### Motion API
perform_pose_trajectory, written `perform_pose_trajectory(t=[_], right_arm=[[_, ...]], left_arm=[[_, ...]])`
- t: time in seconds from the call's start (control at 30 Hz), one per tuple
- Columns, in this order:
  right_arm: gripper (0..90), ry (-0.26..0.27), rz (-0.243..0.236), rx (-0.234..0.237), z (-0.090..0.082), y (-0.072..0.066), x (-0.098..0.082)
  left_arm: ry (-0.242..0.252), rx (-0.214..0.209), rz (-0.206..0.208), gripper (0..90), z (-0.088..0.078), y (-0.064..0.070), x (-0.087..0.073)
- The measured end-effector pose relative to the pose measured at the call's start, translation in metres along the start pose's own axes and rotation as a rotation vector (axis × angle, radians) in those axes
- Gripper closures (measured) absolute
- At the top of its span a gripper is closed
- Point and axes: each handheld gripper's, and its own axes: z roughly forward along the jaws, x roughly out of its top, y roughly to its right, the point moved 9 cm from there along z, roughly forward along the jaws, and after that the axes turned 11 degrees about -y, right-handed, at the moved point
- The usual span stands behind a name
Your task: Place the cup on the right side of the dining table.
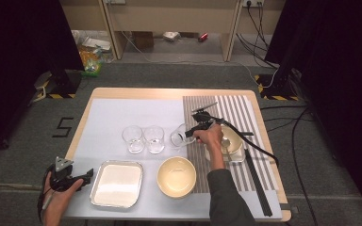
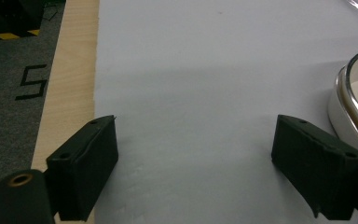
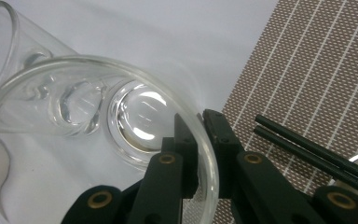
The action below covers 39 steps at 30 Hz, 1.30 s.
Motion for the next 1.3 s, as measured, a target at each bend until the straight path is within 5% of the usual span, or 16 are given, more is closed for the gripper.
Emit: perform_pose_trajectory(t=[0.3, 0.57, 0.93, 1.3], right_arm=[[85.4, 0.049, 0.034, 0.024, -0.003, 0.002, 0.006], [85.2, -0.024, 0.001, -0.049, 0.003, -0.004, 0.011], [83.5, -0.075, 0.022, -0.024, 0.017, -0.005, 0.012], [85.1, 0.021, 0.058, 0.038, 0.017, -0.002, 0.010]], left_arm=[[-0.001, 0.000, 0.000, 13.7, 0.000, 0.000, 0.000], [0.001, 0.003, 0.000, 13.7, 0.000, 0.000, 0.000], [-0.001, 0.000, 0.000, 13.7, 0.000, 0.000, 0.000], [0.000, 0.000, 0.000, 13.7, 0.000, 0.000, 0.000]])
